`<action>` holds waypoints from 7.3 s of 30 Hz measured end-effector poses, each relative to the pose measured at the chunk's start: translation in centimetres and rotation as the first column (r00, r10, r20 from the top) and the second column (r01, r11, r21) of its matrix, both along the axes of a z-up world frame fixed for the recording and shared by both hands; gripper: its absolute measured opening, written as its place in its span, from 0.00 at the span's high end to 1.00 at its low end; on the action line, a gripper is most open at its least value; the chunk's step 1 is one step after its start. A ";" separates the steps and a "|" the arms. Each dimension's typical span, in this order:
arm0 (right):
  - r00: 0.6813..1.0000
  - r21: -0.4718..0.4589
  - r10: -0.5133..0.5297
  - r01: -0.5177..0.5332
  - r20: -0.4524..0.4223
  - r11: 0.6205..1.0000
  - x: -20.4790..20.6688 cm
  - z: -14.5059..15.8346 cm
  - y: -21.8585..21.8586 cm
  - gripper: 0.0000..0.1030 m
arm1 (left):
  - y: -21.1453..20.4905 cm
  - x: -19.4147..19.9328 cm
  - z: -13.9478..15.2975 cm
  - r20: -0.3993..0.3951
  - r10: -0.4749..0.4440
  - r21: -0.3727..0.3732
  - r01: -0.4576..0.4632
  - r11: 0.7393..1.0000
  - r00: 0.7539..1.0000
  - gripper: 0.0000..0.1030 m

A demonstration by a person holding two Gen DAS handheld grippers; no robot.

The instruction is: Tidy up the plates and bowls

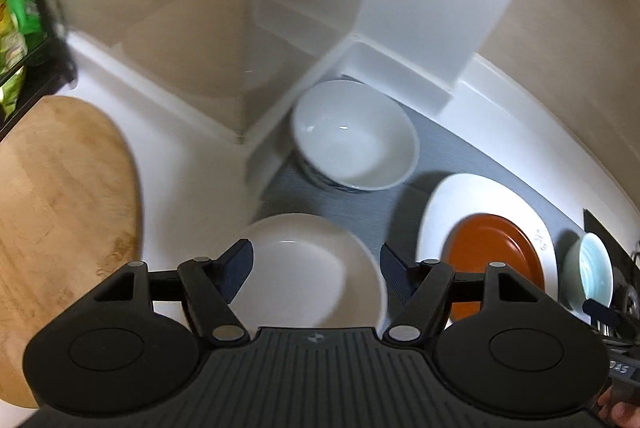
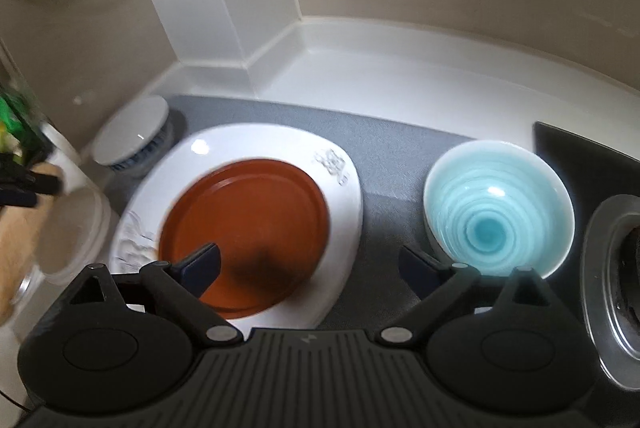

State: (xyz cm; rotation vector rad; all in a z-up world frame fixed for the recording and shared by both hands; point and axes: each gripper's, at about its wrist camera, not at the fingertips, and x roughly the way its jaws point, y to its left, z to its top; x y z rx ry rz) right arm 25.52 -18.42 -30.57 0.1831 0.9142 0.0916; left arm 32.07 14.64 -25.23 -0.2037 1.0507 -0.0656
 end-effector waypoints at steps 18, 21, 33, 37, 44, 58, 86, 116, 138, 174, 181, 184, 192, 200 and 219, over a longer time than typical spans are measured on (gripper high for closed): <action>0.994 -0.007 0.008 -0.007 0.113 1.000 6.9 1.9 6.9 0.07 | 2.4 7.2 -2.2 -0.011 -0.012 -0.050 0.012 0.999 1.000 0.50; 0.991 0.010 0.032 -0.034 0.128 0.999 8.0 2.0 8.8 0.07 | 2.9 7.9 -3.1 -0.029 0.000 -0.069 -0.002 0.998 1.000 0.51; 0.988 -0.010 0.057 -0.056 0.145 0.998 12.6 -0.8 19.4 0.34 | 4.0 9.1 -4.5 -0.013 0.024 -0.137 -0.026 0.990 1.000 0.65; 0.990 0.056 -0.005 -0.003 0.141 0.998 12.8 -1.7 18.5 0.39 | 3.5 9.1 -4.3 -0.001 -0.017 -0.091 0.017 0.996 1.000 0.66; 0.993 0.147 0.049 -0.064 0.103 0.987 14.1 -2.6 17.6 0.64 | 2.2 9.3 -4.7 0.012 -0.051 -0.081 0.052 0.995 0.999 0.84; 0.994 0.218 0.098 -0.107 0.049 0.970 12.8 -2.5 15.7 0.83 | 2.8 7.5 -4.8 -0.011 -0.083 -0.069 0.082 0.994 0.996 0.85; 0.994 0.232 0.104 -0.109 0.033 0.967 13.2 0.0 13.8 0.89 | 0.4 7.4 -2.3 -0.043 -0.021 0.019 0.022 1.000 0.999 0.86; 0.979 0.282 -0.059 0.002 0.194 0.959 0.5 12.4 -0.6 0.88 | -13.8 -1.4 9.3 0.100 -0.132 -0.021 0.135 0.991 0.986 0.86; 0.929 0.386 -0.350 0.282 0.119 0.878 -7.3 8.4 -18.1 0.87 | -30.0 -2.0 5.9 -0.026 -0.351 -0.066 0.348 0.935 0.936 0.86; 0.976 -0.031 -0.205 0.208 0.077 0.978 -2.2 -1.4 -17.8 0.88 | -35.9 3.7 -4.2 -0.225 -0.359 -0.033 0.361 0.932 0.906 0.86; 0.977 -0.119 -0.193 0.203 0.088 0.972 -1.7 -2.2 -16.5 0.89 | -34.2 4.6 -4.3 -0.276 -0.330 -0.147 0.300 0.943 0.903 0.83; 0.979 -0.133 -0.186 0.196 0.084 0.971 -1.3 -2.4 -16.4 0.89 | -32.8 5.1 -4.6 -0.325 -0.290 -0.216 0.228 0.949 0.900 0.81; 0.983 -0.144 -0.168 0.178 0.080 0.973 -0.8 -3.0 -16.3 0.88 | -30.6 5.1 -4.5 -0.371 -0.278 -0.301 0.169 0.939 0.886 0.72; 0.982 -0.161 -0.164 0.177 0.091 0.971 -0.7 -3.2 -15.8 0.88 | -30.5 4.1 -4.6 -0.353 -0.273 -0.268 0.183 0.946 0.895 0.64; 0.970 0.099 -0.237 0.231 0.061 0.968 -2.7 -2.3 -18.2 0.68 | -34.8 2.3 -4.7 -0.198 -0.405 0.075 0.426 0.902 0.892 0.30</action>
